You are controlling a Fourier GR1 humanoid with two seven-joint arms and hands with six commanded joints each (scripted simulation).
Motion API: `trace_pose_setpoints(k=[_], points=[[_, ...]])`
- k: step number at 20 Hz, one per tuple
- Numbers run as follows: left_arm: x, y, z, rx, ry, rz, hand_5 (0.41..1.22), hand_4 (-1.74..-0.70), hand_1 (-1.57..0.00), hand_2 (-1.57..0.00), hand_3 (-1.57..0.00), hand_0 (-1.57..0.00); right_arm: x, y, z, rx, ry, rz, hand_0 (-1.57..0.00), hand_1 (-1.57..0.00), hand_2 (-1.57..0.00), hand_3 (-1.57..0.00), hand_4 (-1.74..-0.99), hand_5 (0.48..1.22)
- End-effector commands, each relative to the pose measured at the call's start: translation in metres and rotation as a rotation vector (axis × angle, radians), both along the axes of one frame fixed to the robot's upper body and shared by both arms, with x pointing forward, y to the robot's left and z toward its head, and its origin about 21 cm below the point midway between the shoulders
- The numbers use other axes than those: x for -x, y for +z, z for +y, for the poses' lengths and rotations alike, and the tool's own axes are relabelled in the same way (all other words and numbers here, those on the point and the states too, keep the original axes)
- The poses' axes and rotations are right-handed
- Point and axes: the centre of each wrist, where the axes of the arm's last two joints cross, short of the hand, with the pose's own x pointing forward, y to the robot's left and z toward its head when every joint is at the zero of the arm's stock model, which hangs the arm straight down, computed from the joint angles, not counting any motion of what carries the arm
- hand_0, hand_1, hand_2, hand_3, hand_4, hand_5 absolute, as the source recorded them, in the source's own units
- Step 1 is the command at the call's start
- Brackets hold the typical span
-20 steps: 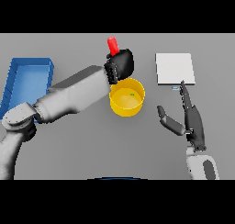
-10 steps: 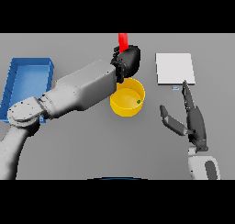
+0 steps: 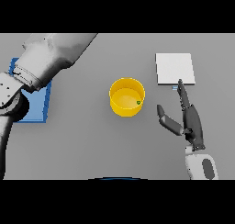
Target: Pick up the red beaker and tilt it to pour out 1 green nut into yellow bowl. Pick up the yellow bowl and place it on the metallic measuring scale.
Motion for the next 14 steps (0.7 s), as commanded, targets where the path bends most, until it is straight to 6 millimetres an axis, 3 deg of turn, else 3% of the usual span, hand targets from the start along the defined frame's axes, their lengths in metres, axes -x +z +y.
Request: trace_pose_setpoints(k=[1,3,7,11,14], points=[[-0.004,0.015,0.01,0.106,0.039,0.009,1.221,-1.73,-1.57,-1.57,-1.41,-1.57,-0.002,0.002,0.001,-0.004,-0.006,0.007,0.0,0.0,0.0,0.0,-1.156,0.658],[-0.013,0.037,0.043,0.413,0.133,0.05,1.221,-1.73,-1.57,-1.57,-1.47,-1.57,-0.002,0.0,0.0,0.035,-0.026,0.01,0.0,0.0,0.0,0.0,-1.146,0.641],[-0.026,0.049,0.125,0.936,0.326,0.073,1.221,-1.74,-1.57,-1.57,-1.39,-1.57,-0.003,0.003,0.005,0.02,-0.006,0.0,0.0,0.0,0.0,0.0,-1.129,0.625],[-0.028,0.022,0.203,1.329,0.49,0.069,1.221,-1.74,-1.57,-1.57,-1.5,-1.57,-0.004,0.004,0.002,-0.036,0.025,-0.004,0.0,0.0,0.0,0.0,-1.081,0.631],[-0.025,-0.019,0.247,1.502,0.656,0.013,1.221,-1.74,-1.57,-1.57,-1.53,-1.57,-0.006,0.006,0.001,-0.027,0.051,0.002,0.0,0.0,0.0,0.0,-1.126,0.651]])
